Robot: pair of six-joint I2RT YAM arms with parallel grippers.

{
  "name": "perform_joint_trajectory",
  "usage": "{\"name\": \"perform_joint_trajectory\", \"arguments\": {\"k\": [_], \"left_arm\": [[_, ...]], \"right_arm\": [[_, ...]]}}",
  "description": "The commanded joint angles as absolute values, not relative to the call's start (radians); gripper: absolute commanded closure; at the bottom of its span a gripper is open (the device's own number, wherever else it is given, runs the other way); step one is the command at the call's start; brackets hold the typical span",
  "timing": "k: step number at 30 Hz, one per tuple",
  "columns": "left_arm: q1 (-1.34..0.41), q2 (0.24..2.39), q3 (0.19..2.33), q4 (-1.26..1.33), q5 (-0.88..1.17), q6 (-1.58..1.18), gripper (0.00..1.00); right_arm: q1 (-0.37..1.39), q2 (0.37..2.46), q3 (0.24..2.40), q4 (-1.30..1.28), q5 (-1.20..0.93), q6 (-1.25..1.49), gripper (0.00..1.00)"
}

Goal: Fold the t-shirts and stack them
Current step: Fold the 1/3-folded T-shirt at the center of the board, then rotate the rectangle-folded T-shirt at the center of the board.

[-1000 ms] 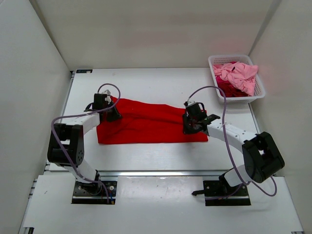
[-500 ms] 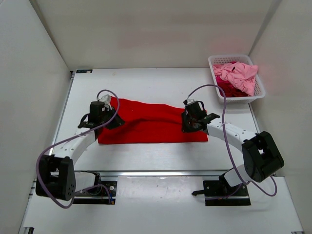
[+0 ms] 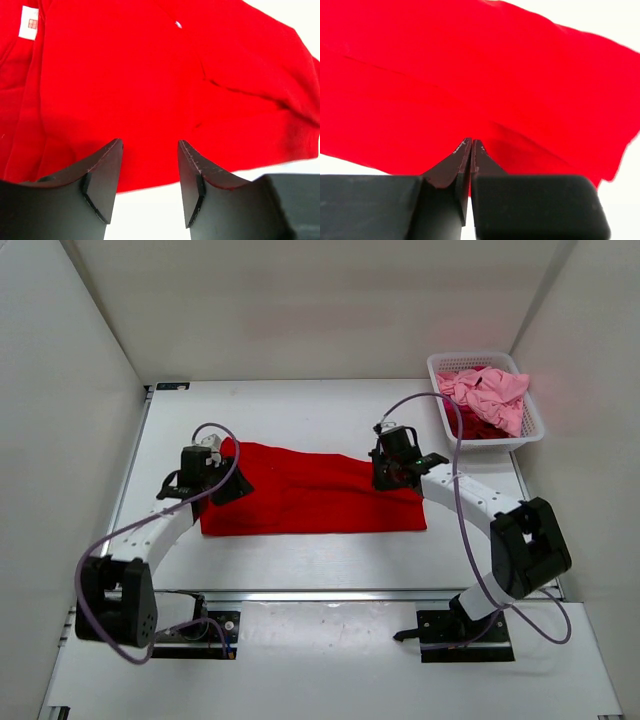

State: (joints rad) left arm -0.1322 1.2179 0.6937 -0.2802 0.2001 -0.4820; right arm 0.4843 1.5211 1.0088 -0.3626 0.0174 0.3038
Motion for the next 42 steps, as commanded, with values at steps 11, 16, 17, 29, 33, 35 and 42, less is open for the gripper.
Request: {"name": "perform_joint_trajectory", "arguments": {"k": [11, 16, 17, 29, 33, 35, 42], "left_arm": [[0.073, 1.454, 0.576, -0.117, 0.252, -0.702, 0.44], [0.066, 1.309, 0.523, -0.113, 0.216, -0.721, 0.45], [0.060, 1.292, 0.529, -0.123, 0.224, -0.722, 0.45], [0.075, 1.170, 0.761, -0.210, 0.305, -0.643, 0.57], [0.041, 1.158, 0.758, -0.193, 0.276, -0.643, 0.56], [0.044, 1.129, 0.744, -0.167, 0.302, -0.666, 0.56], [0.020, 1.058, 0.753, -0.189, 0.261, -0.641, 0.55]], "right_arm": [[0.482, 1.761, 1.308, -0.293, -0.193, 0.173, 1.00], [0.552, 2.009, 1.674, -0.366, -0.294, 0.108, 1.00], [0.557, 2.037, 1.721, -0.395, -0.291, 0.107, 0.99], [0.636, 2.546, 2.561, -0.599, -0.417, 0.008, 0.67], [0.643, 2.565, 2.557, -0.574, -0.497, -0.006, 0.47], [0.643, 2.601, 2.563, -0.555, -0.512, -0.003, 0.42], [0.653, 2.717, 2.585, -0.463, -0.561, 0.090, 0.32]]}}
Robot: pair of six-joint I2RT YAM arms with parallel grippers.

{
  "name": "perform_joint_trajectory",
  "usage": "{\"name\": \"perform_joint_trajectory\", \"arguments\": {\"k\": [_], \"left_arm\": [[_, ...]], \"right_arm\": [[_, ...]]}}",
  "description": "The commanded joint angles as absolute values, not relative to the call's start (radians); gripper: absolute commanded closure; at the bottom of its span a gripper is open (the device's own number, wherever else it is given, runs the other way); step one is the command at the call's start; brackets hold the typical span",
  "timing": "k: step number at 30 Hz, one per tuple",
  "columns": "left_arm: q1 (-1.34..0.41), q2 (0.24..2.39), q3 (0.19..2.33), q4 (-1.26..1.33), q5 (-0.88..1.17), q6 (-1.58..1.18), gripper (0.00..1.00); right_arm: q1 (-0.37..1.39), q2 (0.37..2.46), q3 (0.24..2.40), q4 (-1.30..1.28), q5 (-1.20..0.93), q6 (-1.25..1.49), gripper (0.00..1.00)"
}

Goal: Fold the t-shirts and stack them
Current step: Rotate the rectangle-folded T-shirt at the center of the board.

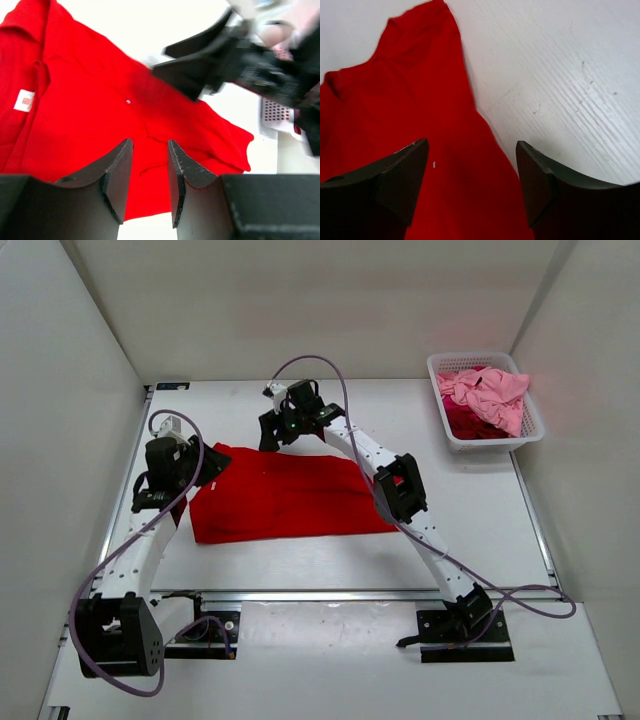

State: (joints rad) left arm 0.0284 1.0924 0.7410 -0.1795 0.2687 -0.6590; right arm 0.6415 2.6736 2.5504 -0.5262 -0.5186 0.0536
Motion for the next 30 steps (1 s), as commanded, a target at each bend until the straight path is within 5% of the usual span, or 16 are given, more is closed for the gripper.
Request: {"name": "perform_joint_trajectory", "arguments": {"k": [1, 8, 13, 19, 27, 30], "left_arm": [[0.020, 1.054, 0.756, -0.195, 0.262, -0.643, 0.56], [0.011, 1.054, 0.736, -0.167, 0.264, -0.661, 0.56], [-0.043, 1.057, 0.742, -0.153, 0.247, -0.667, 0.56], [-0.096, 1.103, 0.750, -0.138, 0.235, -0.655, 0.56], [-0.195, 1.207, 0.750, -0.138, 0.207, -0.640, 0.56], [-0.236, 1.230, 0.727, -0.130, 0.206, -0.649, 0.57]], "right_arm": [[0.652, 2.735, 2.589, -0.454, -0.558, 0.100, 0.32], [0.669, 2.804, 2.582, -0.423, -0.612, 0.140, 0.34], [0.657, 2.829, 2.580, -0.374, -0.695, 0.205, 0.76], [0.597, 2.832, 2.635, -0.305, -0.628, 0.343, 1.00], [0.378, 2.835, 2.824, -0.336, -0.411, 0.587, 1.00], [0.353, 2.812, 2.823, -0.376, -0.357, 0.586, 0.79]]}}
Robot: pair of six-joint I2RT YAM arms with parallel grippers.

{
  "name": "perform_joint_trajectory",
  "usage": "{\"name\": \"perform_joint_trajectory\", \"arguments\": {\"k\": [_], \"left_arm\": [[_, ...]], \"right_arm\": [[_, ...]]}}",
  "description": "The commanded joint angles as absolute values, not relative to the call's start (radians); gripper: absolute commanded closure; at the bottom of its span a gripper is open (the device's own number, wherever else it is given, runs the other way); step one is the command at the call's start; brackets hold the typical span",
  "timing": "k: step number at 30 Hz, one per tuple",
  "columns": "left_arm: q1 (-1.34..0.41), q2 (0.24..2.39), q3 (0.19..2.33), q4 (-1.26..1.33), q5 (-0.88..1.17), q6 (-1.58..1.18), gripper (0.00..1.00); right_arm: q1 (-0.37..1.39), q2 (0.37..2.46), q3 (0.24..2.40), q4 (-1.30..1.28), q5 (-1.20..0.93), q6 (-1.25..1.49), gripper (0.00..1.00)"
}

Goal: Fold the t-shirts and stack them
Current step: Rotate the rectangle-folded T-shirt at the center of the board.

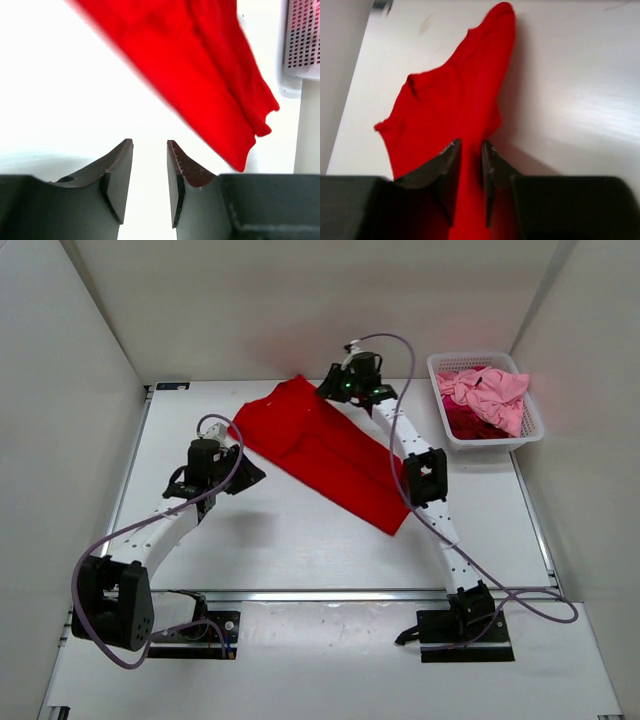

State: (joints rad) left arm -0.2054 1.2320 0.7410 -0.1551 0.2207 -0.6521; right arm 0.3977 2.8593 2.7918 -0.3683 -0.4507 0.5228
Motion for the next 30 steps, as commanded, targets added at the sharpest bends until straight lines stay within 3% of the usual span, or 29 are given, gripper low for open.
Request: {"name": "perform_joint_trajectory", "arguments": {"k": [1, 2, 8, 15, 19, 25, 30], "left_arm": [[-0.247, 1.232, 0.700, -0.123, 0.196, -0.653, 0.55], [-0.261, 1.224, 0.681, -0.115, 0.193, -0.676, 0.55], [-0.452, 1.226, 0.565, -0.017, 0.117, -0.791, 0.55], [-0.722, 1.368, 0.517, 0.202, 0.069, -1.008, 0.50], [-0.804, 1.494, 0.518, 0.331, 0.058, -1.133, 0.47], [-0.897, 1.689, 0.632, 0.405, 0.023, -1.258, 0.44], [-0.940, 1.798, 0.705, 0.416, 0.002, -1.330, 0.44]], "right_arm": [[0.353, 2.809, 2.819, -0.379, -0.357, 0.565, 0.69], [0.348, 2.795, 2.815, -0.405, -0.356, 0.551, 0.61], [0.382, 2.588, 2.821, -0.598, -0.204, 0.318, 0.50], [0.293, 2.138, 2.740, -0.851, -0.132, 0.172, 0.51], [0.253, 1.910, 2.501, -0.845, -0.119, 0.112, 0.52], [0.222, 1.482, 1.886, -0.623, -0.112, 0.100, 0.49], [0.210, 1.335, 1.656, -0.556, -0.103, 0.104, 0.47]]}}
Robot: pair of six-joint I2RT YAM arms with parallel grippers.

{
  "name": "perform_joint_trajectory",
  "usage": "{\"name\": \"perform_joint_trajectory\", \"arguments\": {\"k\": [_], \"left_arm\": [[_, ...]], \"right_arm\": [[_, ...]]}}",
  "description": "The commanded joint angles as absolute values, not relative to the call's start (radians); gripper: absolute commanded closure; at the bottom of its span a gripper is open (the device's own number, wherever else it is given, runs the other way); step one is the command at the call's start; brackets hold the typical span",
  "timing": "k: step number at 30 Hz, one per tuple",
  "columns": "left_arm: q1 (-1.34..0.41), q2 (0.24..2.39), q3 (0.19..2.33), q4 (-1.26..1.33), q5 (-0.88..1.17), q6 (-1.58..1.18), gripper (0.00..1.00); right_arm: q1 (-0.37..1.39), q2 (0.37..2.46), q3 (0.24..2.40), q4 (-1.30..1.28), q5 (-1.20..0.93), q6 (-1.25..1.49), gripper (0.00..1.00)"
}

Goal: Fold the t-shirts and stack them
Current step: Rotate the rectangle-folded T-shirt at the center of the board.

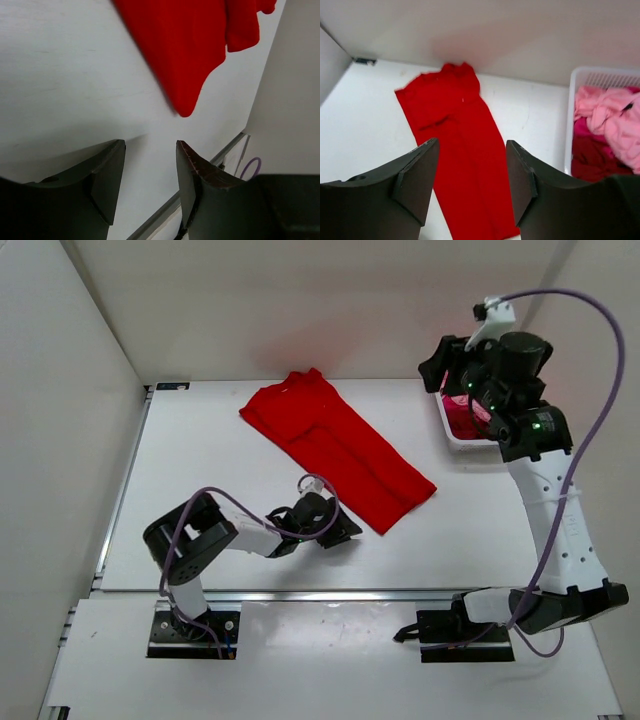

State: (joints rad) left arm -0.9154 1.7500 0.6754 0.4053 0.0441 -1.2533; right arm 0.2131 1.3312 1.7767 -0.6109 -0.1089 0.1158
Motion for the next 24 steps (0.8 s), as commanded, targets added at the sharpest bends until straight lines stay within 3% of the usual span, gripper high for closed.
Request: {"name": "perform_joint_trajectory", "arguments": {"k": [1, 8, 11, 15, 18, 19, 24], "left_arm": [[-0.946, 1.828, 0.727, 0.414, 0.003, -1.342, 0.44], [-0.982, 1.977, 0.859, 0.347, -0.023, -1.390, 0.45], [-0.994, 2.025, 0.900, 0.344, -0.040, -1.420, 0.52], [-0.994, 2.054, 0.951, 0.296, -0.064, -1.430, 0.70], [-0.970, 2.034, 0.901, 0.322, -0.054, -1.417, 0.96], [-0.957, 2.014, 0.878, 0.337, -0.046, -1.408, 1.00], [-0.881, 1.733, 0.571, 0.347, -0.008, -1.251, 1.00]], "right_arm": [[0.201, 1.295, 1.607, -0.548, -0.123, 0.116, 0.48], [0.228, 1.141, 1.356, -0.488, -0.127, 0.156, 0.47], [0.219, 1.091, 1.290, -0.465, -0.127, 0.167, 0.47], [0.189, 1.029, 1.214, -0.448, -0.152, 0.184, 0.48], [0.143, 0.996, 1.131, -0.428, -0.179, 0.195, 0.48], [0.132, 0.997, 1.112, -0.426, -0.190, 0.193, 0.48], [0.133, 0.960, 0.901, -0.371, -0.189, 0.239, 0.51]]}}
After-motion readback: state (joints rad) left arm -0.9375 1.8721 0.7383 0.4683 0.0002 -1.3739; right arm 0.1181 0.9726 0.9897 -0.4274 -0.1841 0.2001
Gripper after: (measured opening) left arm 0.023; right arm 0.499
